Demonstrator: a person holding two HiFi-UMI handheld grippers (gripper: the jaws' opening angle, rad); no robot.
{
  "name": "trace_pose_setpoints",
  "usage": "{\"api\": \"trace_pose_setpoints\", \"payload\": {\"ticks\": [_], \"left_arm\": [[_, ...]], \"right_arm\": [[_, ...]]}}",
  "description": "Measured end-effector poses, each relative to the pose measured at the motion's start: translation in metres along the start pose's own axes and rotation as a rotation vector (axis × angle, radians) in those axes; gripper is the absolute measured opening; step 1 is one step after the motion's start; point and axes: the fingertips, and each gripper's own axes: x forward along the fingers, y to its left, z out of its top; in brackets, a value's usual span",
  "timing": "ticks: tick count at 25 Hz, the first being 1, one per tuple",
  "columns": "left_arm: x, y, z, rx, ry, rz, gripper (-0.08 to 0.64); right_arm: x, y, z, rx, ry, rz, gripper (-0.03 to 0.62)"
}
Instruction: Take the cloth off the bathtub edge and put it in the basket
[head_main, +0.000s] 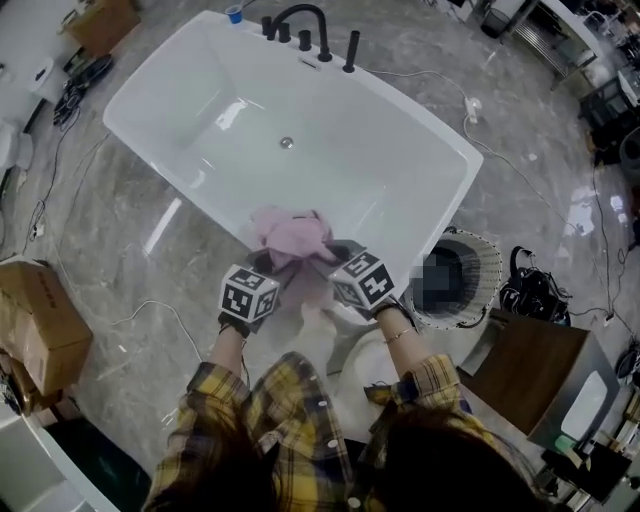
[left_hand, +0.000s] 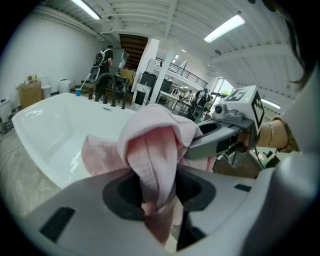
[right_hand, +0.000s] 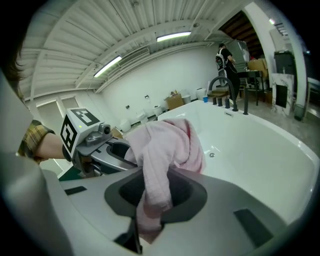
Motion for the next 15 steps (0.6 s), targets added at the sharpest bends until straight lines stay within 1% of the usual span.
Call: {"api": "trace_pose_setpoints", "payload": {"ticks": [2,5,11,15], "left_arm": [[0.007,-0.018,0.016,0.021,-0.016,-0.019,0.163],[0.018,-0.047,0.036,0.047,-0.032,-0.039,0.163],[0.040,-0.108,0.069,0.102,-0.050,-0.082,0.161],[0.052,-0.153,0.091,0.125,-0.077,-0.112,0.161]], "right_arm": [[-0.022,-0.005,0.005,0.010,-0.041,-0.008,0.086],[-0.054,-0.014,0.008,-0.009,-0.072,-0.040,0.084],[-0.122,-0.038,-0.001,0.011,-0.131,-0.083,0.084],[-0.172,-0.050,-0.005,0.002,-0.170,-0.121,0.084]]}}
